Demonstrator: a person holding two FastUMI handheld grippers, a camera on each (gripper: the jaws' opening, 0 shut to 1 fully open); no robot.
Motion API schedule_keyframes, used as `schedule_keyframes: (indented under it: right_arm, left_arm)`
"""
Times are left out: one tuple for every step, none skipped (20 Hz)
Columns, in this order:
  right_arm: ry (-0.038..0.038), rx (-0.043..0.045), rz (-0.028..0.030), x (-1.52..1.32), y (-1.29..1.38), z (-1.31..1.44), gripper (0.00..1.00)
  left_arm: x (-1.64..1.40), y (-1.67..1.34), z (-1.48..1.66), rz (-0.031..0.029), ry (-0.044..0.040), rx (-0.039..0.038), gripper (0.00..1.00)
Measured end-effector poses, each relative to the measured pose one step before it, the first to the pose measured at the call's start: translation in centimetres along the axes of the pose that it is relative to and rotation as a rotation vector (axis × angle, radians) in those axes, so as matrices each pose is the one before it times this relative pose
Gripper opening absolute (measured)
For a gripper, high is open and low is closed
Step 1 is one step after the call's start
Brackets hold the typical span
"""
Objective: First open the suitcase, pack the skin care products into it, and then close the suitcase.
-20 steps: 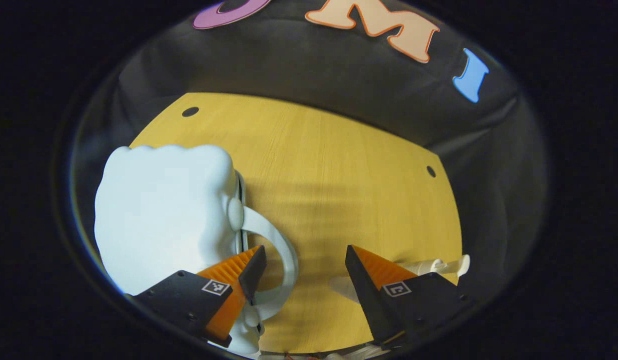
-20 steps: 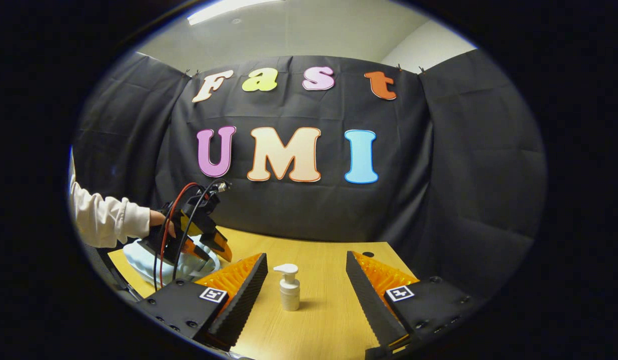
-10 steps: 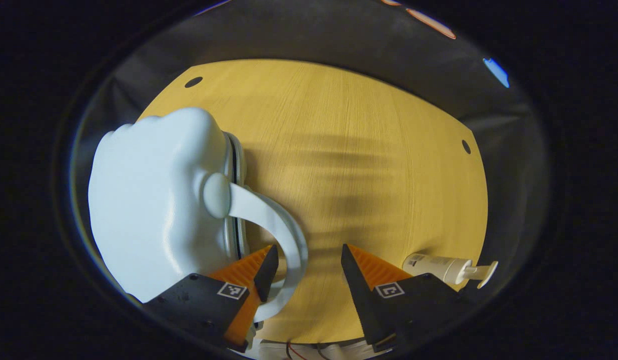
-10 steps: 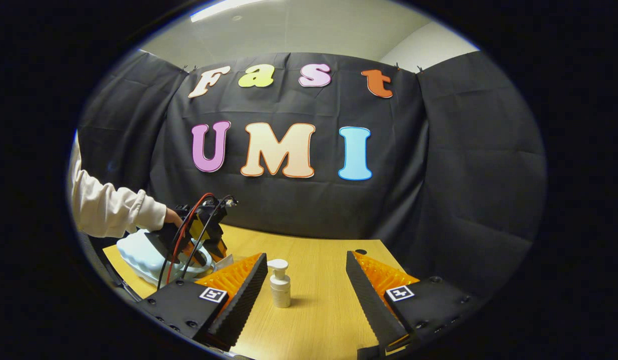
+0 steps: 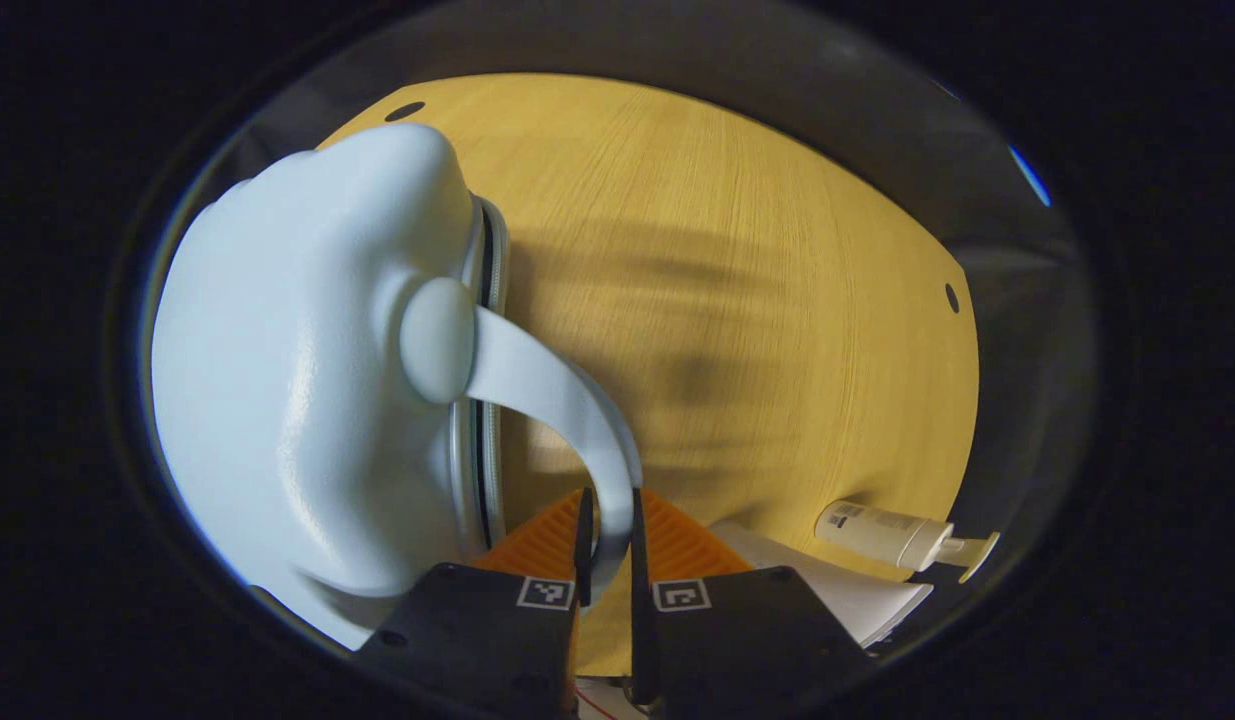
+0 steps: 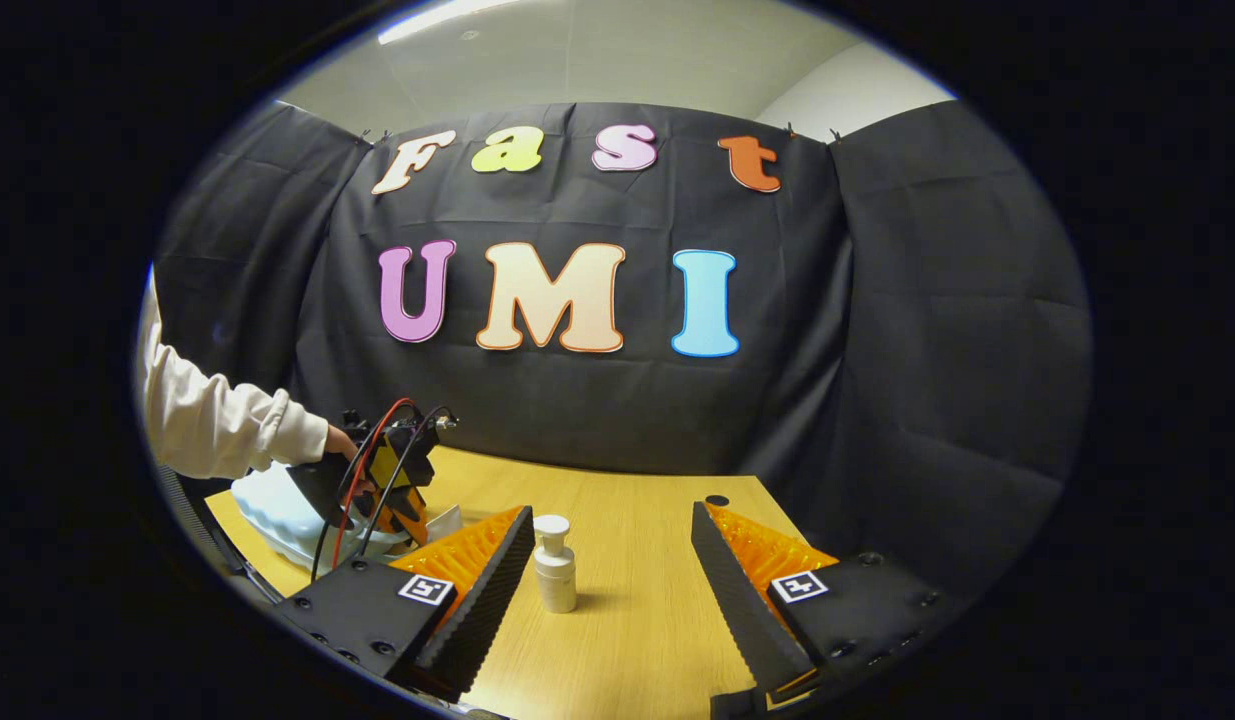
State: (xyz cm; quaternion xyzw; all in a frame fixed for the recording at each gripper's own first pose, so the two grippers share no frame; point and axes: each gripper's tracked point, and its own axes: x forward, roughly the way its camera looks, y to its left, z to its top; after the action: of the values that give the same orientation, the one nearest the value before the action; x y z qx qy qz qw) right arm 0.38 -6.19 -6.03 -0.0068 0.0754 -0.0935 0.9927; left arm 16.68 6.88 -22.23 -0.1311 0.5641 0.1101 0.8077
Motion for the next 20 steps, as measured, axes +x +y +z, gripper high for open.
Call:
schedule_keyframes:
  right_arm:
    - [0.00200, -0.00085, 0.00418, 0.064, 0.204, -0.028, 0.99]
    - [0.00103, -0.00337, 0.00395, -0.019, 0.228, -0.037, 1.00]
    - [-0.00013, -0.00536, 0.00452, 0.058, 0.237, -0.072, 1.00]
    - [0.00022, -0.00569, 0.00526, 0.038, 0.245, 0.081, 1.00]
    - [0.00066, -0.00523, 0.00327, 0.089, 0.157, -0.093, 1.00]
    - [0.00164, -0.00290, 0.00426, 0.064, 0.120, 0.050, 0.99]
    - [-0.00045, -0.00048, 0.00553, 0.048, 0.216, -0.052, 0.99]
    - [-0.00155, 0.00127, 0.00730, 0.104, 0.263, 0.183, 1.00]
    - [-0.00100, 0.00049, 0.00638, 0.181, 0.308, 0.053, 0.99]
    - [-0.00134, -0.00088, 0.00700, 0.266, 0.329, 0.096, 0.99]
    - [-0.00186, -0.00239, 0.00793, 0.181, 0.359, 0.060, 0.99]
    - [-0.00425, -0.00375, 0.00735, 0.193, 0.341, 0.259, 0.99]
    - [-0.00458, -0.00239, 0.00787, 0.279, 0.386, 0.126, 0.99]
    - [-0.00624, 0.00111, 0.00908, 0.258, 0.446, 0.182, 0.99]
    - [-0.00677, 0.00475, 0.00872, 0.292, 0.461, 0.198, 1.00]
    - [-0.00492, 0.00660, 0.00953, 0.311, 0.512, 0.199, 0.99]
    - [-0.00362, 0.00446, 0.00932, 0.197, 0.566, -0.020, 0.99]
    - [-0.00394, 0.00043, 0.00927, 0.237, 0.516, 0.153, 0.99]
    - [-0.00289, -0.00354, 0.00666, 0.205, 0.512, 0.026, 0.99]
    - [-0.00237, -0.00537, 0.00492, 0.198, 0.387, 0.169, 0.99]
  left_arm:
    - [-0.254, -0.100, 0.066, -0.00197, 0.00007, 0.01346, 0.12]
    - [-0.243, -0.098, 0.143, 0.00040, -0.00089, 0.01944, 0.10]
    - [-0.237, -0.190, -0.012, -0.00063, -0.00312, 0.01714, 0.08]
    - [-0.419, -0.243, 0.182, -0.00685, -0.00498, 0.01236, 0.07]
    - [-0.460, -0.417, 0.262, -0.01583, -0.01215, 0.00756, 0.06]
    - [-0.647, -0.353, 0.278, -0.02098, -0.00662, -0.00212, 0.06]
    - [-0.729, -0.235, 0.314, -0.01983, -0.01530, -0.00459, 0.06]
    - [-0.939, -0.355, 0.333, -0.02658, -0.01233, -0.00280, 0.06]
    - [-1.287, -0.231, 0.413, -0.02302, -0.01365, -0.00399, 0.06]
    - [-1.461, -0.128, 0.447, -0.01896, -0.01298, 0.00106, 0.06]
    - [-1.612, -0.031, 0.302, -0.01904, -0.01690, 0.00357, 0.06]
    - [-1.649, 0.128, 0.448, -0.01718, -0.01915, 0.00334, 0.06]
    - [-1.839, 0.051, 0.302, -0.01521, -0.01696, 0.00399, 0.06]
    - [-1.759, 0.229, 0.361, -0.01292, -0.01581, 0.00026, 0.06]
    - [-1.859, 0.400, 0.415, -0.01392, -0.01485, -0.00045, 0.06]
    - [-1.910, 0.482, 0.316, -0.01388, -0.01241, -0.00443, 0.03]
    - [-2.030, 0.548, 0.270, -0.01536, -0.01124, -0.00342, 0.06]
    - [-2.094, 0.755, 0.279, -0.01207, -0.01453, -0.00181, 0.06]
    - [-1.934, 1.116, 0.250, -0.00492, -0.01355, 0.00182, 0.06]
    - [-1.976, 1.230, 0.296, -0.00061, -0.01452, 0.00384, 0.06]
